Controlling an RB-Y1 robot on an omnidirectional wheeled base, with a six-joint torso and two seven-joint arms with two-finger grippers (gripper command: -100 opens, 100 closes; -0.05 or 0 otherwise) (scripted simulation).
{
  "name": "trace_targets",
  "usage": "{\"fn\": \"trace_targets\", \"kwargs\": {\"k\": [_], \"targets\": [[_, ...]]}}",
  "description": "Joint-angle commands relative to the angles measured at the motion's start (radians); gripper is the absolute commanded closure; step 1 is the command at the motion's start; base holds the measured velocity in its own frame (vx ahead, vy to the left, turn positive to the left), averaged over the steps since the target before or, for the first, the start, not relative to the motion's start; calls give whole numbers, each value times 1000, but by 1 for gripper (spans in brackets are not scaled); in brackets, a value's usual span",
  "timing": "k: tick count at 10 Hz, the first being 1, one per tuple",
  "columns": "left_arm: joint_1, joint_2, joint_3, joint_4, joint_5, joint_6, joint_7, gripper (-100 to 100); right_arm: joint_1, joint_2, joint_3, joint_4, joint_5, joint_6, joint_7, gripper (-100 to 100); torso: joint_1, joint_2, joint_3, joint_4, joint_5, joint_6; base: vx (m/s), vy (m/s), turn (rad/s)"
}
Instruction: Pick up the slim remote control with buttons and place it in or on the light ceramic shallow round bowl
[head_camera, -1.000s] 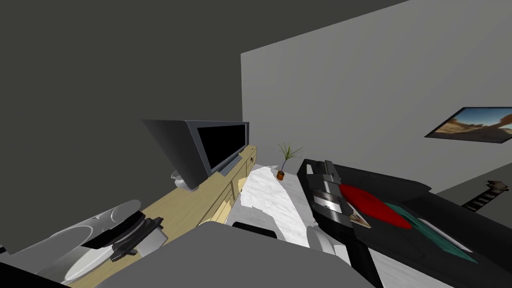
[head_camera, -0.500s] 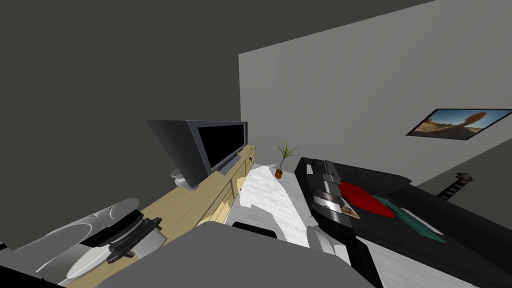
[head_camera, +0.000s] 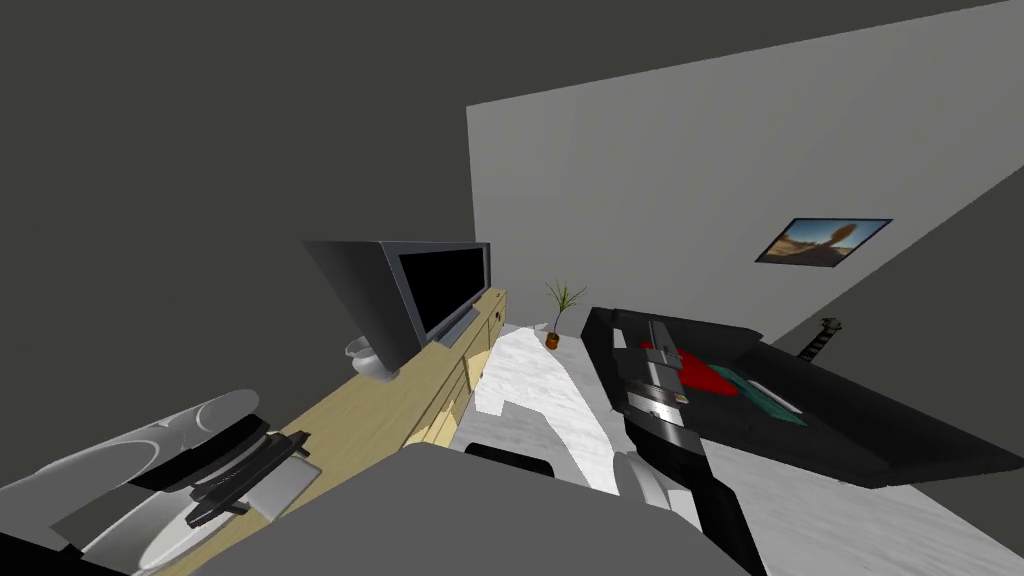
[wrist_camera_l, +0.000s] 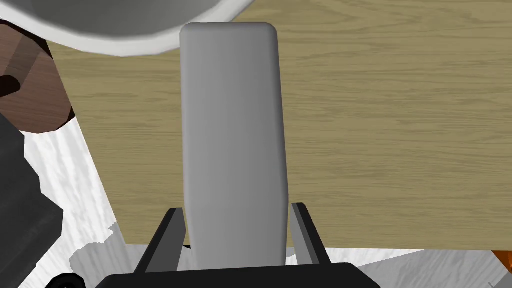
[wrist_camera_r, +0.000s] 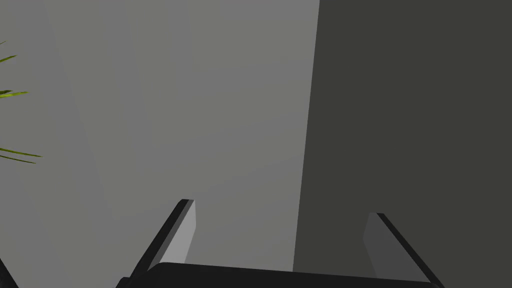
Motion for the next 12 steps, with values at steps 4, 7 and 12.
{"fn": "trace_targets", "kwargs": {"k": [4,7,12], "targets": [[5,42,2,57,45,25,-15,100,0,0,0,0,0,0,0,0,5,3,2,1,1,0,-136,188,-170],[13,68,-3,94,74,58,-29,100,0,0,0,0,0,0,0,0,3,1,1,1,1,0,-138,172,-135],[16,68,0,76,68,47,-19,-100,0,0,0,0,0,0,0,0,-9,-7,-4,-1,-2,0,-20,24,-10]]}}
